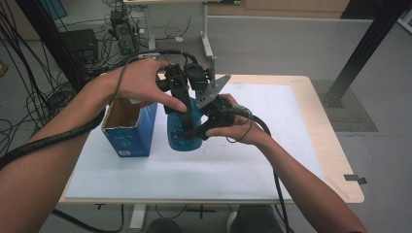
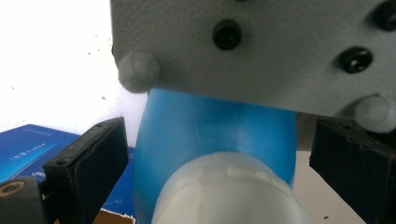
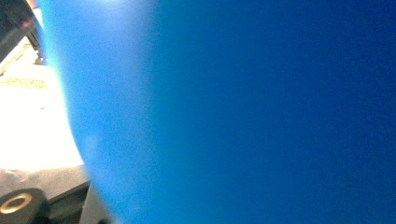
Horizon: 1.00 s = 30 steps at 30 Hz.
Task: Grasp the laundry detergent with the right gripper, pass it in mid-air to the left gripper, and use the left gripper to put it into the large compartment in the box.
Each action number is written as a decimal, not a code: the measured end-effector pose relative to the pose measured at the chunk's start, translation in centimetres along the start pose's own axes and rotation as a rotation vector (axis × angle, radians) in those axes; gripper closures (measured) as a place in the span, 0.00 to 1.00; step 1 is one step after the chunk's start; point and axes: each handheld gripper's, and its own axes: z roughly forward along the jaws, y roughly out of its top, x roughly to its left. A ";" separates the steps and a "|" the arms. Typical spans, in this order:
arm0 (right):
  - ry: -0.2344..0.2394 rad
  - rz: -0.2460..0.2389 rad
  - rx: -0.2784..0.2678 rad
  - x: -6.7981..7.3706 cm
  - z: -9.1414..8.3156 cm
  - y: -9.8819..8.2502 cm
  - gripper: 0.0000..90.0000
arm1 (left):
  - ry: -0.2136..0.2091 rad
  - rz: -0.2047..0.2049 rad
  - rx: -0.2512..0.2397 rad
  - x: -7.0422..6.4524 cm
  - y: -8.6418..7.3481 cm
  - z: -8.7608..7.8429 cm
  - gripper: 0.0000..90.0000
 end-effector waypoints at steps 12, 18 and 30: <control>-0.006 0.000 0.001 0.0 -0.2 0.0 0.49 | 0.003 0.008 -0.007 -0.2 0.3 -0.3 0.06; -0.009 0.004 0.004 0.1 -0.3 0.0 0.49 | 0.006 0.008 -0.010 -0.3 0.3 -0.4 0.06; -0.013 0.017 0.008 0.0 -0.7 -0.2 0.49 | 0.007 0.014 -0.017 -0.3 0.6 -0.8 0.06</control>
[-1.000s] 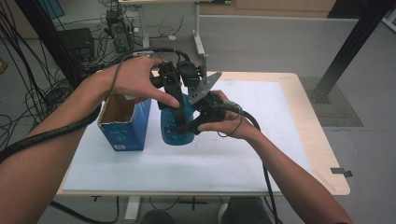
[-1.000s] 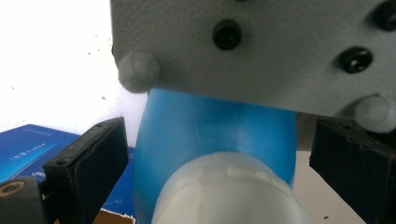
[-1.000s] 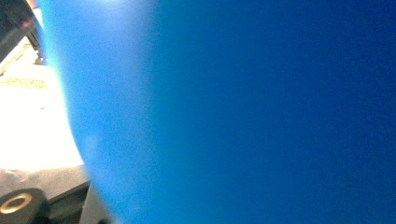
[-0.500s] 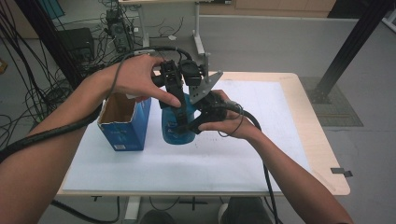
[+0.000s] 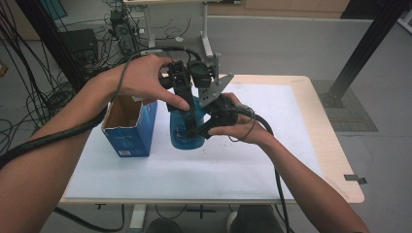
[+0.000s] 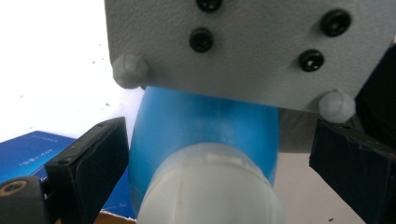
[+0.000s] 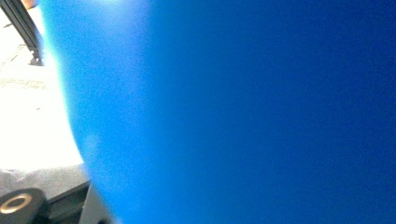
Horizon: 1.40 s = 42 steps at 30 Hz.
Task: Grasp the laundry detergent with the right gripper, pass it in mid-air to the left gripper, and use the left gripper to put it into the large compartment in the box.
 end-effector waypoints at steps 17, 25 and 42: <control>-0.003 0.010 -0.008 -0.1 -0.3 -0.2 0.49 | 0.004 0.003 0.004 0.0 0.2 -0.2 0.06; -0.004 0.009 -0.009 -0.1 -0.4 -0.2 0.49 | 0.005 0.005 -0.001 0.0 0.2 -0.3 0.06; -0.015 0.012 0.012 -0.2 -0.6 -0.3 0.49 | 0.009 0.010 -0.009 0.0 0.4 -0.7 0.06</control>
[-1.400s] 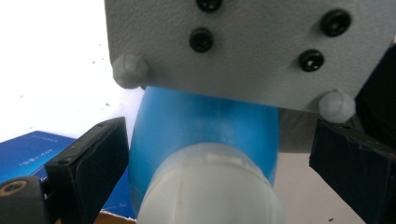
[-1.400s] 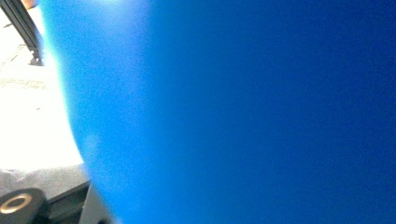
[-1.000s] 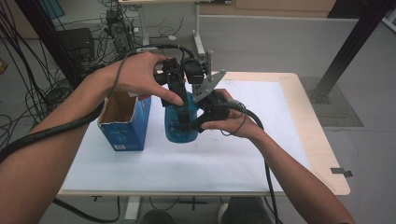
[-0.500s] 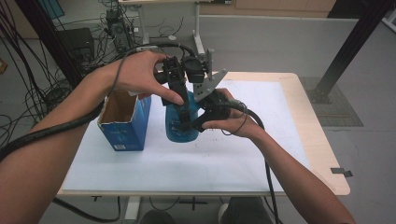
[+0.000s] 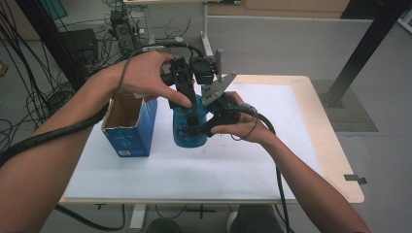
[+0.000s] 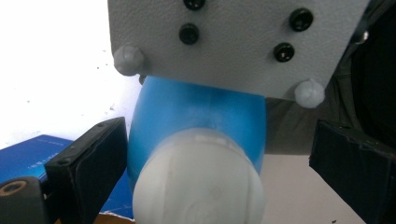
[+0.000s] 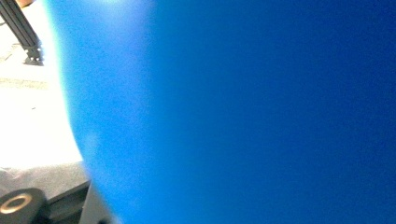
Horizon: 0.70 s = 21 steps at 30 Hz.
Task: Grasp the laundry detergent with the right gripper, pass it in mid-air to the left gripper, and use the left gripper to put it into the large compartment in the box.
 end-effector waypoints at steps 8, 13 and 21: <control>-0.010 -0.010 -0.002 -0.1 -0.1 -0.1 0.49 | 0.004 0.006 -0.005 -0.1 0.2 -0.1 0.06; -0.008 -0.008 -0.003 -0.1 -0.2 -0.1 0.49 | 0.006 0.006 -0.010 -0.1 0.2 -0.2 0.06; -0.007 -0.009 -0.006 -0.1 -0.3 -0.1 0.49 | 0.010 0.007 -0.008 -0.1 0.2 -0.3 0.06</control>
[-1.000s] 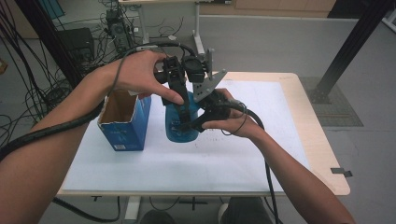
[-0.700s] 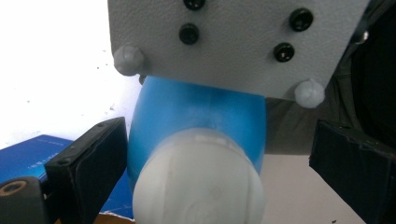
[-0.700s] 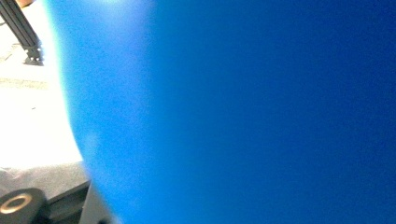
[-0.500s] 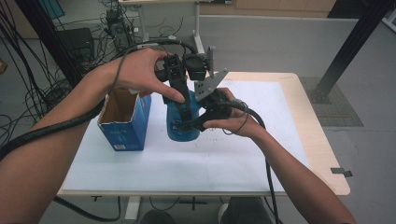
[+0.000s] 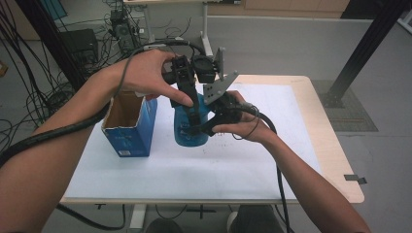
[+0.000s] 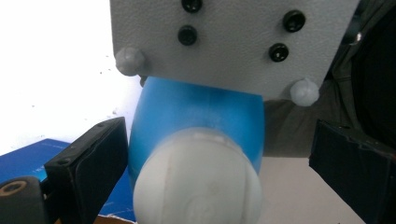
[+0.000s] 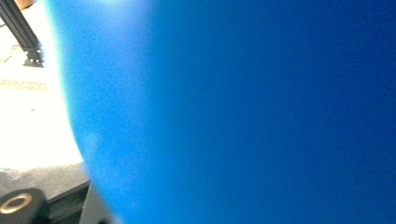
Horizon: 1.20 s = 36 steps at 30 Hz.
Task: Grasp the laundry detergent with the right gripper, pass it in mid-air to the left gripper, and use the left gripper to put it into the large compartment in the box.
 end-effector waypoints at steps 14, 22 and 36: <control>0.004 0.005 0.004 0.1 0.0 0.0 0.49 | 0.002 -0.003 -0.006 -0.1 0.0 -0.1 0.06; 0.004 0.012 0.001 0.1 -0.2 0.0 0.49 | 0.007 -0.004 -0.005 -0.1 -0.1 -0.2 0.06; 0.003 0.006 -0.006 0.1 -0.2 0.0 0.49 | 0.008 0.004 0.012 0.0 0.1 0.1 0.07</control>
